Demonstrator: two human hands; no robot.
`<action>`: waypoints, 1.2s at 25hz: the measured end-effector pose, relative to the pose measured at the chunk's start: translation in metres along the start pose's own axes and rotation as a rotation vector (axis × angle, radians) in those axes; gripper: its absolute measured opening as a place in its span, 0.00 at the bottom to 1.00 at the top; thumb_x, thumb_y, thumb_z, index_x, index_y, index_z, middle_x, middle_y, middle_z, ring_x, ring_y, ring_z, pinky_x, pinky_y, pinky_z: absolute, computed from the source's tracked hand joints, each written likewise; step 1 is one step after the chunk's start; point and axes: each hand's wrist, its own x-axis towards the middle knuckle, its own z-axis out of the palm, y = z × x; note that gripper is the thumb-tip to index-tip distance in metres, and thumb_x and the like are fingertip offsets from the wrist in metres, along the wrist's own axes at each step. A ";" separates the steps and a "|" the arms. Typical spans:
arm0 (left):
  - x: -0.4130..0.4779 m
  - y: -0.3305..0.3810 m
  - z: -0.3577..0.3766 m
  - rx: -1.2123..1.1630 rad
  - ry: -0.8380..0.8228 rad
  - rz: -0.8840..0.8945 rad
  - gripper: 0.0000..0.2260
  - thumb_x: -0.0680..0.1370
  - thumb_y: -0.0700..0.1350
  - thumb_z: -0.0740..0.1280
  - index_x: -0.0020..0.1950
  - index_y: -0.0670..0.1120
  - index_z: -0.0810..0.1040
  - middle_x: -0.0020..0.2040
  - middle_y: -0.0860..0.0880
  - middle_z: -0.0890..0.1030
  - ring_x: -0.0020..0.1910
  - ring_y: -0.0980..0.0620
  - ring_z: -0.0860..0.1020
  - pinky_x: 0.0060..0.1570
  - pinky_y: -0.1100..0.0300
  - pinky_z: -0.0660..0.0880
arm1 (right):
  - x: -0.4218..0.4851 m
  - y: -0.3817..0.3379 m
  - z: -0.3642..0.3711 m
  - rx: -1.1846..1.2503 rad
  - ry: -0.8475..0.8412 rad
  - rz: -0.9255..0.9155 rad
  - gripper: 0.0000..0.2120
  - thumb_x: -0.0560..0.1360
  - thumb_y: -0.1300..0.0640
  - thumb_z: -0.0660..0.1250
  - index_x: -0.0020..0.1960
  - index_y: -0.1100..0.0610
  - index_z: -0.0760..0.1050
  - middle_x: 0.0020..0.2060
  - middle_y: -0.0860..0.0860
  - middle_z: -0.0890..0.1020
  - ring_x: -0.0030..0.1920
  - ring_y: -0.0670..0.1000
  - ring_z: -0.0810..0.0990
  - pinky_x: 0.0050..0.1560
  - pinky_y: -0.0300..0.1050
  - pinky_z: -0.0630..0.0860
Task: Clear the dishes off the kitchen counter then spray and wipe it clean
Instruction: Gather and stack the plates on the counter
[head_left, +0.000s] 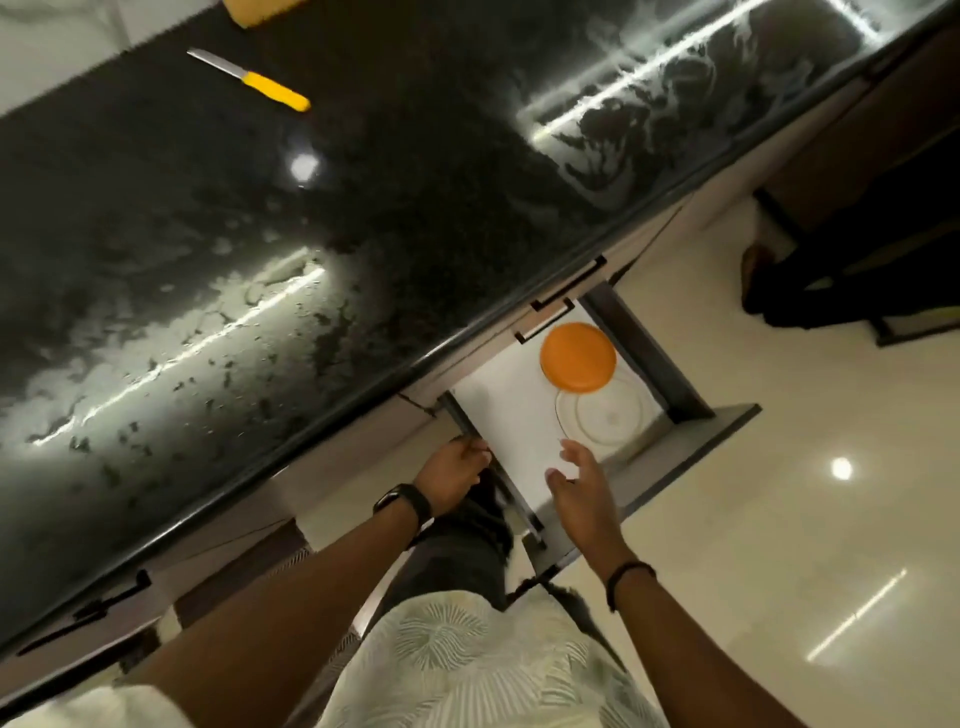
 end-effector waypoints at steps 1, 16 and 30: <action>-0.017 -0.009 -0.009 -0.028 0.029 0.036 0.09 0.84 0.48 0.62 0.64 0.50 0.75 0.58 0.51 0.79 0.52 0.54 0.79 0.46 0.61 0.74 | -0.014 -0.011 0.011 -0.003 -0.034 -0.059 0.23 0.82 0.58 0.66 0.75 0.52 0.68 0.69 0.48 0.74 0.66 0.49 0.74 0.62 0.41 0.67; -0.292 -0.171 -0.192 -0.690 0.768 0.277 0.06 0.84 0.43 0.64 0.58 0.50 0.79 0.57 0.48 0.84 0.41 0.51 0.82 0.36 0.59 0.76 | -0.205 -0.143 0.182 -0.026 -0.364 -0.562 0.19 0.82 0.56 0.67 0.71 0.43 0.71 0.65 0.43 0.77 0.59 0.49 0.81 0.63 0.56 0.78; -0.308 -0.285 -0.486 -0.570 1.108 0.189 0.24 0.79 0.52 0.69 0.73 0.49 0.69 0.69 0.46 0.74 0.68 0.47 0.73 0.70 0.45 0.70 | -0.209 -0.338 0.433 -0.248 -0.446 -0.678 0.20 0.81 0.54 0.66 0.72 0.48 0.71 0.62 0.45 0.79 0.44 0.40 0.79 0.40 0.35 0.74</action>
